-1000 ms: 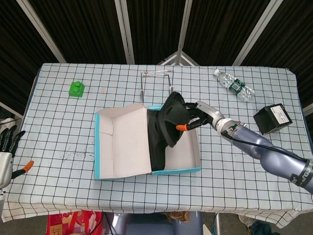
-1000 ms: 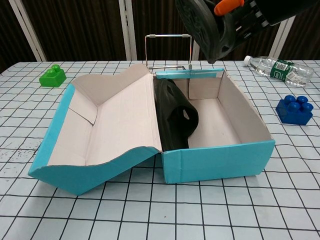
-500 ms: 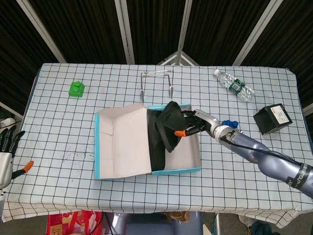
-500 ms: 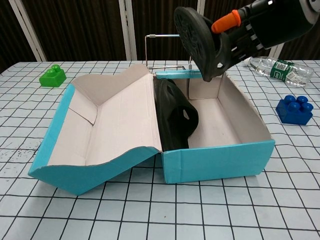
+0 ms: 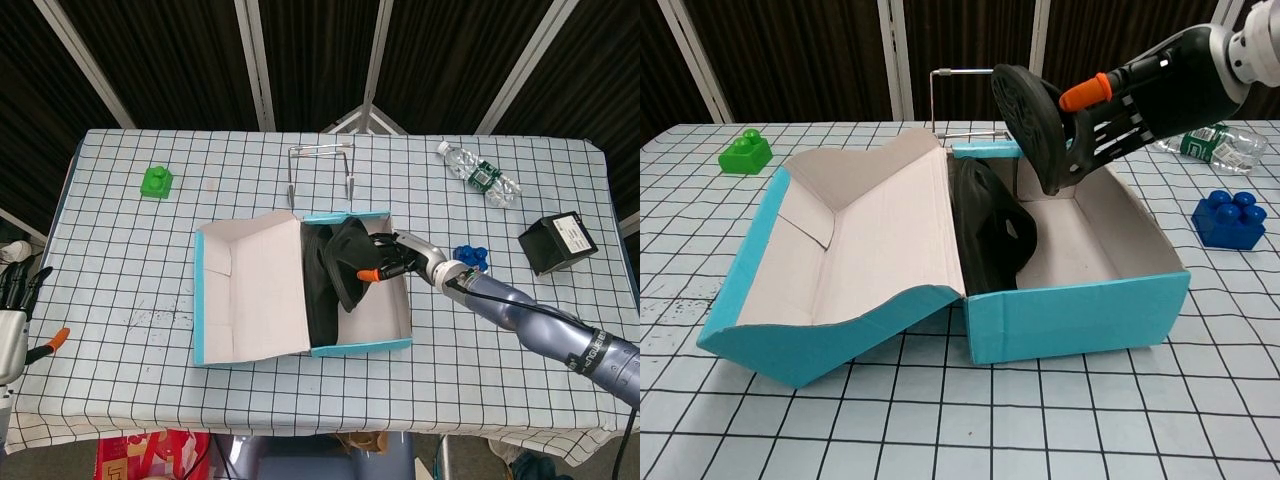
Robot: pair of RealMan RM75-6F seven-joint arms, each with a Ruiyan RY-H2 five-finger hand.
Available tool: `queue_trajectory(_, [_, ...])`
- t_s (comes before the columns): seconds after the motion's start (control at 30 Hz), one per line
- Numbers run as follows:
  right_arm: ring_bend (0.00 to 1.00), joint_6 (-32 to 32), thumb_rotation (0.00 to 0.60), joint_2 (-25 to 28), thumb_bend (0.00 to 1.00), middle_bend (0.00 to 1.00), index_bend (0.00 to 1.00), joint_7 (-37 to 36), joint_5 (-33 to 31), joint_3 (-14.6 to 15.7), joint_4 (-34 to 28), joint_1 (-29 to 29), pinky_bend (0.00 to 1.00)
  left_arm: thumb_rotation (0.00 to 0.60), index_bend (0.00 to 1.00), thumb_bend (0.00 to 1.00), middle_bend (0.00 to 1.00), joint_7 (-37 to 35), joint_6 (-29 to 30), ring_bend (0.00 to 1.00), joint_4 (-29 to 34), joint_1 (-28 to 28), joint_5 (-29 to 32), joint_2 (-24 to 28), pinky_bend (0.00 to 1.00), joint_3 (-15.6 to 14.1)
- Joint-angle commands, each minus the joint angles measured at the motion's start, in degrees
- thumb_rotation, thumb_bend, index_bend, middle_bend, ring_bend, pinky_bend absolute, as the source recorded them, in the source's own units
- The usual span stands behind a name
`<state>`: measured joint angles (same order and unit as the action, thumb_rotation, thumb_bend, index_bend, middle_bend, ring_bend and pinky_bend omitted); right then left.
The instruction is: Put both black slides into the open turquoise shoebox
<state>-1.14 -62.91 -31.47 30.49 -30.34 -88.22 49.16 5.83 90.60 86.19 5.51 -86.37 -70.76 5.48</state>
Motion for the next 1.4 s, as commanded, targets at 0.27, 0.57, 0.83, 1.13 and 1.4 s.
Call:
queue_trajectory(0.27, [0.41,-3.7,0.600,-3.5,0.77,0.47,0.56,0.9,3.7,-1.2,4.3,-2.5,0.26,0.600,0.13,0.24,0.00,0.7,-0.4,0.00,-0.3,0.2,0.1,-0.4,0.12,-0.1])
queue_trajectory(0.57, [0.41,-5.2,0.600,-5.2,0.78,0.47,0.56,2.5,6.6,-2.3,5.6,-4.3,0.26,0.600,0.13,0.24,0.00,1.0,-0.5,0.00,-0.4,0.3,0.0,-0.6,0.12,-0.2])
queue_trajectory(0.83, [0.37,-4.9,0.600,-6.4,0.78,0.47,0.56,3.7,8.8,-2.7,5.1,-5.1,0.26,0.600,0.13,0.24,0.00,0.7,-0.3,0.00,-0.3,0.2,0.0,-0.5,0.12,-0.1])
queue_trajectory(1.13, [0.36,-3.6,0.600,-8.5,0.78,0.47,0.56,4.7,10.6,-2.7,5.2,-6.0,0.26,0.600,0.13,0.24,0.00,0.4,-0.1,0.00,-0.3,0.2,-0.2,-0.4,0.12,-0.1])
queue_trajectory(1.4, [0.36,-0.5,0.600,-9.7,0.78,0.47,0.56,4.7,12.4,0.6,5.8,-5.1,0.26,0.600,0.13,0.24,0.00,0.4,0.2,0.00,-0.1,0.1,-0.3,-0.3,0.12,-0.1])
